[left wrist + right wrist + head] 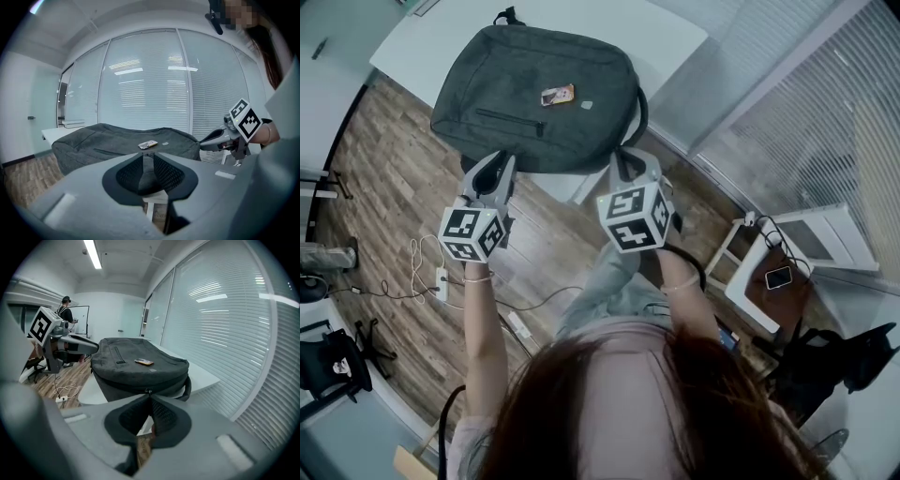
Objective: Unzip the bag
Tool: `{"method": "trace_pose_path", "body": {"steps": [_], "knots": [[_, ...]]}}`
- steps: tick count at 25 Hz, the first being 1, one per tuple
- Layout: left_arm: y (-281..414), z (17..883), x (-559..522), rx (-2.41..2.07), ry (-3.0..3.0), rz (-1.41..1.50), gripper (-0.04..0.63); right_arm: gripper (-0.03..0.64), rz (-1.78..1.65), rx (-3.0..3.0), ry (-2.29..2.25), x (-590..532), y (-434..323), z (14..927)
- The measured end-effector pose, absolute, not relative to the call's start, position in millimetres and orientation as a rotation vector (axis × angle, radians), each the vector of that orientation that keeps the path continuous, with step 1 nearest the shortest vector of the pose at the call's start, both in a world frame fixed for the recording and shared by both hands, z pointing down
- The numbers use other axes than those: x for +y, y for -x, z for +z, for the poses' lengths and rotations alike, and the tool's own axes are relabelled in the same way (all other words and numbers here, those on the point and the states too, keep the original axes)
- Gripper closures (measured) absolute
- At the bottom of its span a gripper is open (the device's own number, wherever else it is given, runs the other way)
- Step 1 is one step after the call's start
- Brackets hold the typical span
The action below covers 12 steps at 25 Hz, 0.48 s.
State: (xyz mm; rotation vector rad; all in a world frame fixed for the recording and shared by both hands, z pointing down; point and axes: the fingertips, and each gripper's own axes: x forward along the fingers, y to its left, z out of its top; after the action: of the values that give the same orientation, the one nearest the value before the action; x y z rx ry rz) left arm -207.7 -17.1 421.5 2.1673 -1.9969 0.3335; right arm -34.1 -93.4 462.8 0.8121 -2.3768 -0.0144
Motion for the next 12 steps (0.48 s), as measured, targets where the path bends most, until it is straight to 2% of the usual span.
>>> {"method": "trace_pose_path", "body": {"steps": [12], "knots": [[128,397,-43,-1.771,-2.321,0.400,0.493,0.607,-0.009,-2.364,-0.701,-93,34,462]]}}
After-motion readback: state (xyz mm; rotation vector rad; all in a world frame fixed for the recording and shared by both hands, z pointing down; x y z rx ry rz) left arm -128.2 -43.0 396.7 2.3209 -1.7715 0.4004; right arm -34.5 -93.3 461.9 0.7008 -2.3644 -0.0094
